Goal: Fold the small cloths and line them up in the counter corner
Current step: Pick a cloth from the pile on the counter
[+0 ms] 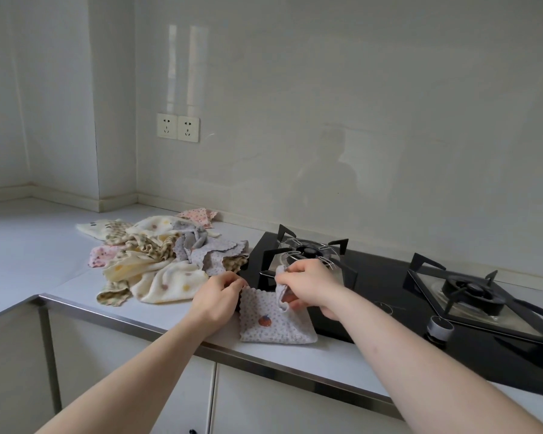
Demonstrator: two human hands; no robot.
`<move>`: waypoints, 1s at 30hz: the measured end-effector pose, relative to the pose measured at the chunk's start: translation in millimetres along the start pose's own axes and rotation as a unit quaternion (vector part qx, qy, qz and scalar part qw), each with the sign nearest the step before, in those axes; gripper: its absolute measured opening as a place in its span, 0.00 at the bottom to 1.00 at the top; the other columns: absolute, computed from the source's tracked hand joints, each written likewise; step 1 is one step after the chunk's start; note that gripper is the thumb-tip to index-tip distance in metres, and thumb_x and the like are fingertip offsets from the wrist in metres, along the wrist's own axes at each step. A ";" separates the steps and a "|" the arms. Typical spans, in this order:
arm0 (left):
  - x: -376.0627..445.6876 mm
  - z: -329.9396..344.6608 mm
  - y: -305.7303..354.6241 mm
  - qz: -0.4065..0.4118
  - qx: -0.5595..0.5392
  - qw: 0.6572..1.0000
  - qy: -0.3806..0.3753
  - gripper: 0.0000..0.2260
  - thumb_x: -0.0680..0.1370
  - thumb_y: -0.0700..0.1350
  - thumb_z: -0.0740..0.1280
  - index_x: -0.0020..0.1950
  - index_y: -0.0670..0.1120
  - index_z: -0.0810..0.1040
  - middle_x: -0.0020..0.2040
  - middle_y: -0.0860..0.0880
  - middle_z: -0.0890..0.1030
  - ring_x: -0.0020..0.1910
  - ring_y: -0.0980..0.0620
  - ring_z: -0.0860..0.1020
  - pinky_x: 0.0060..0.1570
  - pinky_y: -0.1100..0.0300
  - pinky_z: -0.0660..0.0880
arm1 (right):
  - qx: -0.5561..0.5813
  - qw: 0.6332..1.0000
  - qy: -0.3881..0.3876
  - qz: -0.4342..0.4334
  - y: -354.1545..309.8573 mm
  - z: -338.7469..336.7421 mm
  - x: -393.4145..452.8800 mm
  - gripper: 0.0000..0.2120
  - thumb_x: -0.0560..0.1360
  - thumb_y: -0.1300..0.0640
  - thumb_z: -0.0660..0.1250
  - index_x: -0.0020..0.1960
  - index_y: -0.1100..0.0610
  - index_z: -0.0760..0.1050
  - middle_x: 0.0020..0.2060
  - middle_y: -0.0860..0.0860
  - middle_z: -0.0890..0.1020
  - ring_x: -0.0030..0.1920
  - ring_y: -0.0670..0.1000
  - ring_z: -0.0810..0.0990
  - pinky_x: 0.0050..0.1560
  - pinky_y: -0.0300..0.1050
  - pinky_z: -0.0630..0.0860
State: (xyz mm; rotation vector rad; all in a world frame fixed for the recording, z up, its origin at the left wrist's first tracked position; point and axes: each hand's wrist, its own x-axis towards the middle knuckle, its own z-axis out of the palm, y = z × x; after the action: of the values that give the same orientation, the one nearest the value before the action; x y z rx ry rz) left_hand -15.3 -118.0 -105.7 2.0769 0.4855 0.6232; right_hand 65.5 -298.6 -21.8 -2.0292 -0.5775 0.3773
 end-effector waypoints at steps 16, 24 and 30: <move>-6.4 -0.2 6.4 0.009 0.030 0.999 -0.003 0.09 0.78 0.56 0.63 0.50 0.55 0.82 0.45 0.58 0.83 0.48 0.57 0.80 0.51 0.56 0.77 | -0.117 0.989 0.084 -0.031 31.4 -13.2 11.7 0.08 0.74 0.56 0.72 0.53 0.50 0.82 0.49 0.46 0.85 0.46 0.48 0.85 0.47 0.46 0.83; -7.1 3.8 8.0 0.030 0.143 0.988 -0.038 0.16 0.65 0.63 0.61 0.48 0.59 0.78 0.45 0.57 0.81 0.55 0.49 0.74 0.58 0.50 0.74 | -0.120 0.992 0.023 0.031 48.8 -8.6 13.8 0.13 0.72 0.51 0.75 0.56 0.49 0.83 0.53 0.44 0.83 0.60 0.49 0.79 0.65 0.44 0.73; -7.3 5.1 10.0 0.042 0.174 0.982 -0.053 0.14 0.69 0.61 0.62 0.51 0.58 0.76 0.49 0.57 0.78 0.57 0.50 0.70 0.65 0.49 0.64 | -0.081 0.996 -0.022 0.011 52.4 -5.1 21.0 0.09 0.71 0.58 0.77 0.51 0.52 0.85 0.50 0.47 0.86 0.55 0.48 0.83 0.62 0.47 0.78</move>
State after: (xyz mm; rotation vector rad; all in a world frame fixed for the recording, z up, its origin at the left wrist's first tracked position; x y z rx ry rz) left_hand -17.0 -130.6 -101.5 2.4591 0.4741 0.4995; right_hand 98.5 -313.4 -65.4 -2.1883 -0.6313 0.4012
